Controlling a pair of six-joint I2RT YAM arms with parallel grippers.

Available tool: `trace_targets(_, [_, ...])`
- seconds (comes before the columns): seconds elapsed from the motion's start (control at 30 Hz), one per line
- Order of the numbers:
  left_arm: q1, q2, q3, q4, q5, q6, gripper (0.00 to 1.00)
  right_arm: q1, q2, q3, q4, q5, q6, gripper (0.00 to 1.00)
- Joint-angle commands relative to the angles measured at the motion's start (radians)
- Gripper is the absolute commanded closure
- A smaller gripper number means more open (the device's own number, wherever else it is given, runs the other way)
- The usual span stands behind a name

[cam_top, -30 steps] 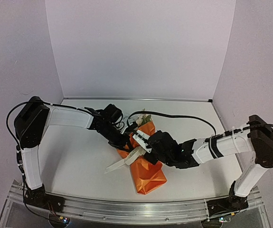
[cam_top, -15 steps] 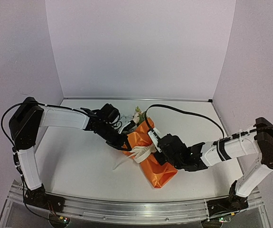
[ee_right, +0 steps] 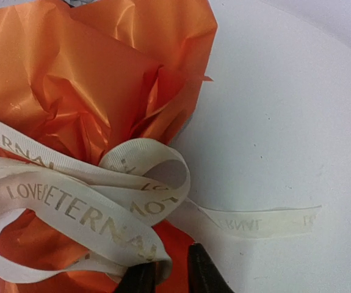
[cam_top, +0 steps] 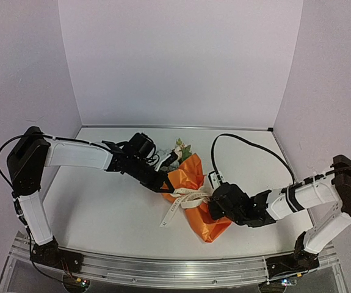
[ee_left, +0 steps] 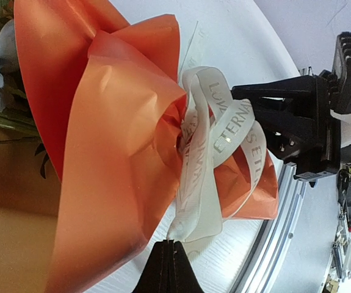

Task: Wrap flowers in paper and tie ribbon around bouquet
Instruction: Adjust the half-tied ribbon on the folded bouquet.

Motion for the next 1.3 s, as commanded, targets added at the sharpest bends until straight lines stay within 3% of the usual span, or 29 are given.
trace_targets(0.0, [-0.019,-0.014,-0.026,0.079,-0.023,-0.063,1.00,-0.005,-0.101,-0.003,-0.100,-0.049,0.130,0.76])
trace_targets(0.37, [-0.097,0.041,-0.007,0.098,-0.049,-0.090,1.00,-0.007,-0.176,0.081,-0.443,-0.071,0.132,0.70])
trace_targets(0.63, [-0.118,0.078,0.022,0.109,-0.039,-0.099,1.00,-0.007,-0.242,0.155,-0.642,-0.138,0.065,0.55])
trace_targets(0.83, [-0.121,0.088,0.023,0.127,-0.028,-0.106,1.00,-0.006,-0.250,0.335,-0.910,-0.310,0.040,0.44])
trace_targets(0.97, [-0.122,0.092,0.025,0.132,-0.026,-0.108,1.00,-0.005,-0.195,0.412,-0.926,-0.357,-0.054,0.41])
trace_targets(1.13, [-0.122,0.092,0.028,0.128,-0.025,-0.104,1.00,-0.009,-0.097,0.541,-0.975,-0.358,-0.242,0.30])
trace_targets(1.27, [-0.122,0.094,0.033,0.124,-0.023,-0.097,1.00,-0.030,-0.020,0.620,-1.021,-0.374,-0.345,0.30])
